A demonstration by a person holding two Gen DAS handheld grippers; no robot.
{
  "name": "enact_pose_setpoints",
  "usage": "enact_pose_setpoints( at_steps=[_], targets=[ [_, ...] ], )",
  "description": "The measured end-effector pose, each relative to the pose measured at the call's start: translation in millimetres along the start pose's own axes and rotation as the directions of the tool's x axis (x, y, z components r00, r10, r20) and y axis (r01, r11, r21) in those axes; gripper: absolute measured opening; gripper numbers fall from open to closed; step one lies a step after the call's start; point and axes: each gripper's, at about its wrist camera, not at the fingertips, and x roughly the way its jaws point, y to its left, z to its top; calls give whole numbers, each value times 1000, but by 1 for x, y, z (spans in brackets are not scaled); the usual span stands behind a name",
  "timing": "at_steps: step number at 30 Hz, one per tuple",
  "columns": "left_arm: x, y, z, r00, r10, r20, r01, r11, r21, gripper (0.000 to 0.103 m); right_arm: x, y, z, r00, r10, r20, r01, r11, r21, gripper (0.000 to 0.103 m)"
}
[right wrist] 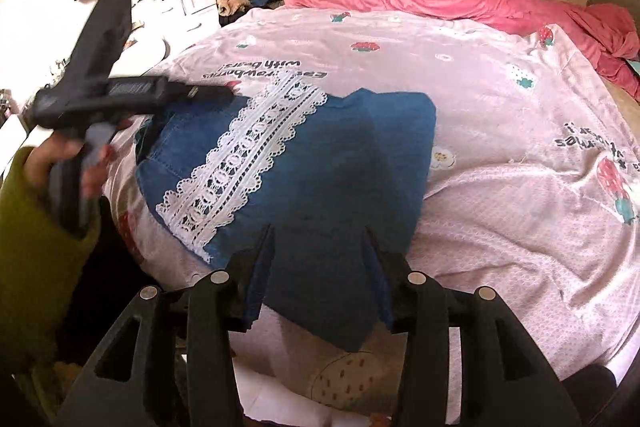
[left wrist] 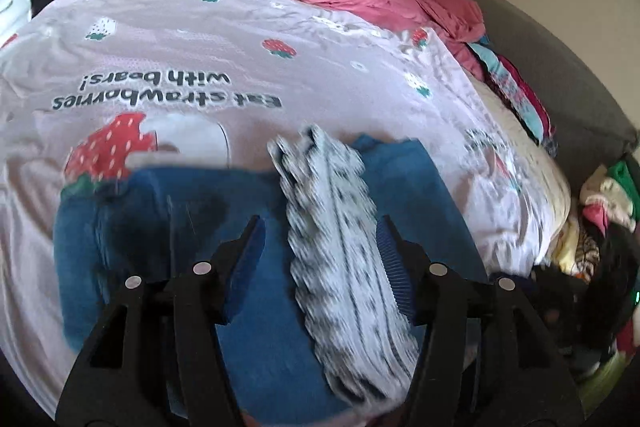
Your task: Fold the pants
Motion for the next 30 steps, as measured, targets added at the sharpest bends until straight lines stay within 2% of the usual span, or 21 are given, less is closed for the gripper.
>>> enact_pose_setpoints(
  at_steps=[6,9,11,14,16,22,25,27,30],
  targets=[
    [-2,-21,-25,996,75,-38,-72,996,61,50,-3,1,-3,1000,-26,-11,26,1000,-10,43],
    [-1,-29,-37,993,108,-49,-103,990,96,54,3,6,-6,999,-15,-41,13,999,-37,43],
    [4,-30,-44,989,128,-71,-120,987,105,57,13,9,-12,994,-51,-96,43,995,-87,43],
    [11,-32,-58,976,199,-84,-185,971,152,57,21,8,-27,982,-121,-143,100,984,-148,43],
    [14,-33,-67,971,228,-77,-211,960,183,57,20,3,-32,982,-117,-149,98,987,-131,43],
    [15,-32,-71,971,231,-67,-215,958,187,58,22,1,-34,981,-119,-152,101,987,-121,43],
    [2,-33,-68,976,213,-41,-204,965,164,58,11,-5,-28,988,-69,-141,60,996,-67,47],
    [-12,-34,-62,980,200,1,-198,969,149,63,-4,-16,-17,997,-10,-81,11,1000,8,50],
    [-25,-33,-44,983,176,53,-181,975,129,65,-15,-34,7,1000,2,-17,-1,997,72,52]
  ],
)
